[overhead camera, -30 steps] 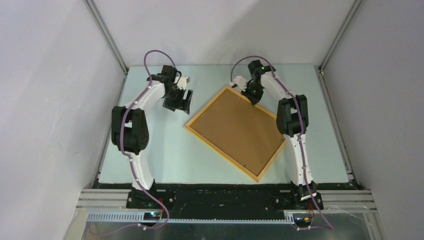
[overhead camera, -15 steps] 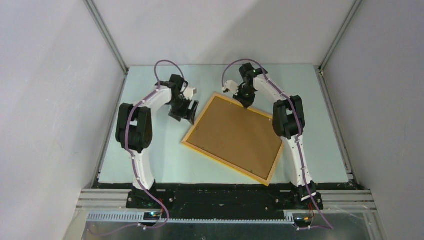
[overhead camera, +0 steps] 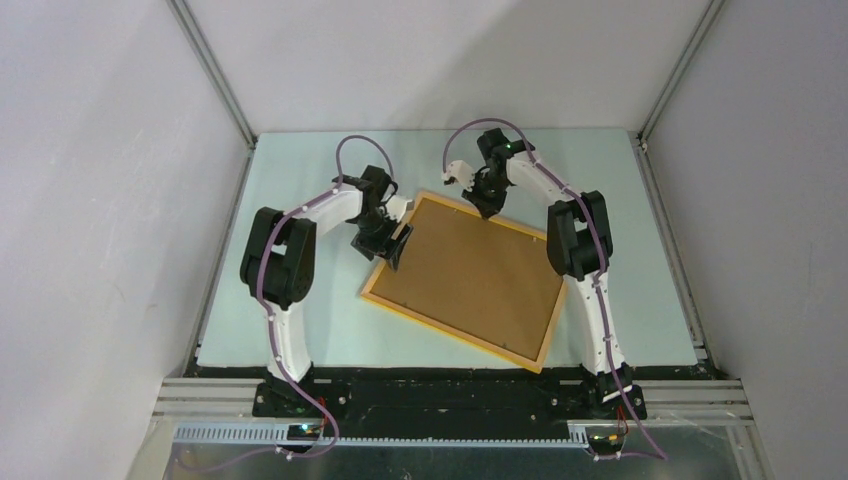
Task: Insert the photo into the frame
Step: Install the photo frame at the center of the board.
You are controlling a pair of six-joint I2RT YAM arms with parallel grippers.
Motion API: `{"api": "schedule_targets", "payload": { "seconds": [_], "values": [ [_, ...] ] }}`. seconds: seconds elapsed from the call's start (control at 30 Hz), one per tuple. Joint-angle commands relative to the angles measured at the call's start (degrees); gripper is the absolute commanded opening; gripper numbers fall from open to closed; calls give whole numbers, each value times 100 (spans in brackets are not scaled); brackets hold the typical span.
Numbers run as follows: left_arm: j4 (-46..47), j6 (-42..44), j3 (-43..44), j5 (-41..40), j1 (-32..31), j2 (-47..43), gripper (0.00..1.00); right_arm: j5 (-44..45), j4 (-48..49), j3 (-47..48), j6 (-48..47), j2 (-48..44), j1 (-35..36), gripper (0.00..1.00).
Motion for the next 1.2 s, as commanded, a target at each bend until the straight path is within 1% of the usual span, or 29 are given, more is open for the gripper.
{"api": "schedule_targets", "payload": {
  "seconds": [0.0, 0.33, 0.4, 0.57, 0.67, 0.83, 1.0, 1.17],
  "values": [
    [150, 83, 167, -314, -64, -172, 78, -384, 166, -189, 94, -219, 149, 0],
    [337, -33, 154, -504, -188, 19, 67, -382, 268, -420, 188, -290, 148, 0],
    [358, -43, 127, -528, -198, 22, 63, -370, 279, -458, 195, -307, 149, 0],
    [378, 11, 110, -603, -215, -5, 50, -352, 314, -537, 204, -333, 138, 0],
    [365, 46, 97, -628, -219, -51, 44, -357, 330, -574, 221, -346, 140, 0],
    [362, 112, 69, -704, -234, -104, 40, -332, 360, -641, 238, -351, 140, 0],
    [365, 143, 81, -701, -233, -140, 32, -295, 361, -672, 241, -351, 150, 0],
    [362, 368, 86, -686, -252, -153, 30, -267, 369, -716, 226, -368, 164, 0]
  ]
}}
